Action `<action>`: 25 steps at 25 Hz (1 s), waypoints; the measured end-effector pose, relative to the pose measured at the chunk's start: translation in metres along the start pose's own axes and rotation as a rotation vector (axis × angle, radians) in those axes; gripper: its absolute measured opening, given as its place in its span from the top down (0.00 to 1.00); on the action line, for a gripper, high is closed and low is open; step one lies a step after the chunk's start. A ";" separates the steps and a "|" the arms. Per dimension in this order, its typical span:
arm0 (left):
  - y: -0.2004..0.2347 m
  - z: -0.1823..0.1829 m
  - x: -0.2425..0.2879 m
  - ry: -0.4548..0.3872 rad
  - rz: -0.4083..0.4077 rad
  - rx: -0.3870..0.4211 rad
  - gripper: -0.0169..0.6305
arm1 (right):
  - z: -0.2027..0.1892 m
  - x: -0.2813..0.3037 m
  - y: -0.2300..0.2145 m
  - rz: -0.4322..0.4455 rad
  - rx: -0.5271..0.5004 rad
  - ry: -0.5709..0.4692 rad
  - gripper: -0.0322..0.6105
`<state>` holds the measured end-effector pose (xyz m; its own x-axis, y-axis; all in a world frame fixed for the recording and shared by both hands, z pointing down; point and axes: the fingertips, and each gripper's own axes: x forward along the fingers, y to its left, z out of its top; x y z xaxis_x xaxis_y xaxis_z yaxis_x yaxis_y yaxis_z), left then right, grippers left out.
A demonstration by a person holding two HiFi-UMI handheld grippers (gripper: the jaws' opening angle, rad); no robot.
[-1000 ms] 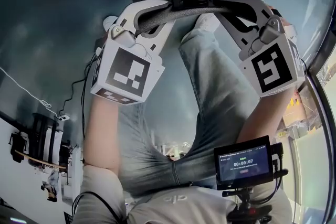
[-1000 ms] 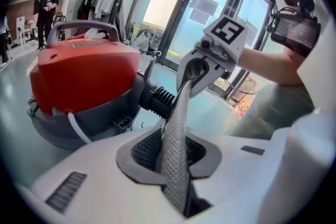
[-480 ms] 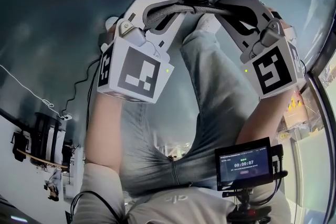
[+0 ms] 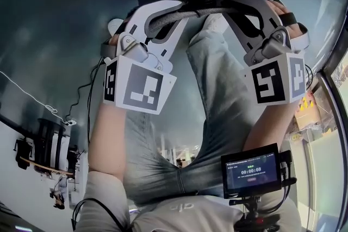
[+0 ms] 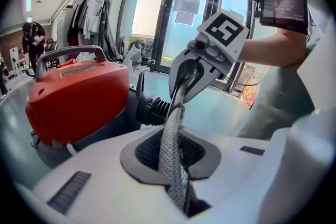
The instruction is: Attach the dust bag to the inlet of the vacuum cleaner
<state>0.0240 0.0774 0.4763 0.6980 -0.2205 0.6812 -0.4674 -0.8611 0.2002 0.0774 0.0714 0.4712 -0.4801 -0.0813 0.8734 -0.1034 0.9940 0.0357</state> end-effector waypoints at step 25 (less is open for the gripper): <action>-0.002 -0.004 -0.006 0.039 -0.024 -0.015 0.91 | 0.016 -0.023 -0.003 0.208 0.078 -0.015 0.89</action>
<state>0.0191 0.0819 0.4745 0.6875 -0.1821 0.7030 -0.4593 -0.8588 0.2268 0.0744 0.0695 0.4430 -0.5106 0.1233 0.8509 -0.0678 0.9808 -0.1828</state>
